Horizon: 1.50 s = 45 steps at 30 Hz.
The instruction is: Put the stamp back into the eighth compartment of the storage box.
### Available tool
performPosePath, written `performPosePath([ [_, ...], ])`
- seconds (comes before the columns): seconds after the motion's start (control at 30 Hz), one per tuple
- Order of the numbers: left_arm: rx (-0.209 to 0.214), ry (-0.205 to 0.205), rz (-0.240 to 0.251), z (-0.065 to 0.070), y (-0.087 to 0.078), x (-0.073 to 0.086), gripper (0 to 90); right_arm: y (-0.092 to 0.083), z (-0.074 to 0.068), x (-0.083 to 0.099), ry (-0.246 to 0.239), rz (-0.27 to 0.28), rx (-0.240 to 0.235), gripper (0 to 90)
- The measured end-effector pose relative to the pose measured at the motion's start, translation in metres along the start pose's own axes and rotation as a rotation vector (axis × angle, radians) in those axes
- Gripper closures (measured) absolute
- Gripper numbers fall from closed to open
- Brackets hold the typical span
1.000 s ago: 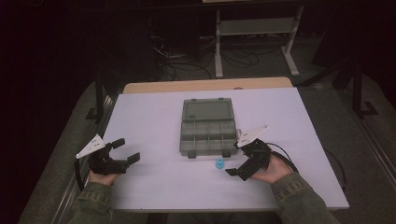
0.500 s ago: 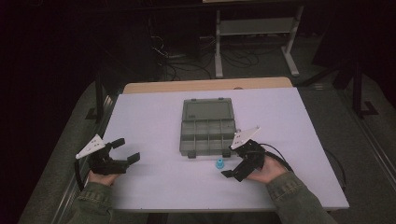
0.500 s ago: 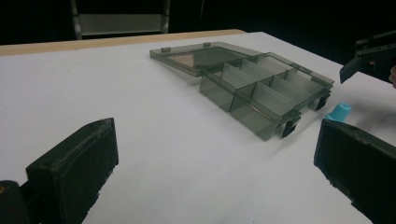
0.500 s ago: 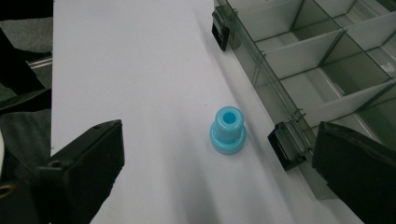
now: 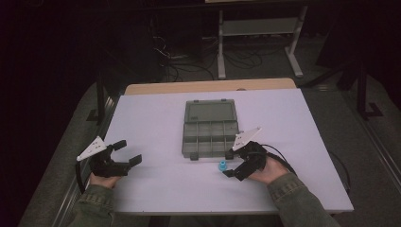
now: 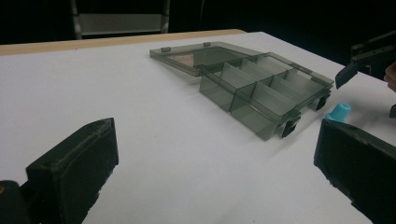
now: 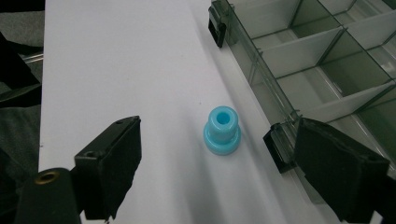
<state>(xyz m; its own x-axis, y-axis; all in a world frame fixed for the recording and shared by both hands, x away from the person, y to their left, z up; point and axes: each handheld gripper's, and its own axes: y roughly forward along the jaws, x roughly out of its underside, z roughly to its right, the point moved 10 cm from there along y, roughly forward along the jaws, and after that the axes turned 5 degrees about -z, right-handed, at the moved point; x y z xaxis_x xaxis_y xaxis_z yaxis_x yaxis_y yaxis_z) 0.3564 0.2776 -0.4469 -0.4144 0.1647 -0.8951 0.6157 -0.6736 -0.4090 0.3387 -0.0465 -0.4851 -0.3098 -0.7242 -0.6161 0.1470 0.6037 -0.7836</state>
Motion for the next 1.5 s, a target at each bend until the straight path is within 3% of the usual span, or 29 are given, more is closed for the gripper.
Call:
performPosePath([
  [0.9, -0.001, 0.001, -0.001, 0.000, 0.000, 0.000, 0.0, 0.020, 0.003, -0.005, -0.020, -0.077, -0.004, 39.3],
  [1.17, -0.002, 0.002, -0.001, 0.000, 0.000, 0.000, 0.0, 0.023, 0.006, -0.004, -0.010, -0.085, 0.005, 50.2],
  [1.27, -0.001, 0.001, -0.001, 0.000, 0.000, 0.000, 0.0, 0.022, 0.007, -0.003, -0.004, -0.082, -0.001, 57.6],
  [1.5, -0.002, 0.001, -0.002, 0.000, 0.000, 0.000, 0.0, 0.023, 0.006, -0.003, -0.001, -0.085, -0.020, 65.2],
])
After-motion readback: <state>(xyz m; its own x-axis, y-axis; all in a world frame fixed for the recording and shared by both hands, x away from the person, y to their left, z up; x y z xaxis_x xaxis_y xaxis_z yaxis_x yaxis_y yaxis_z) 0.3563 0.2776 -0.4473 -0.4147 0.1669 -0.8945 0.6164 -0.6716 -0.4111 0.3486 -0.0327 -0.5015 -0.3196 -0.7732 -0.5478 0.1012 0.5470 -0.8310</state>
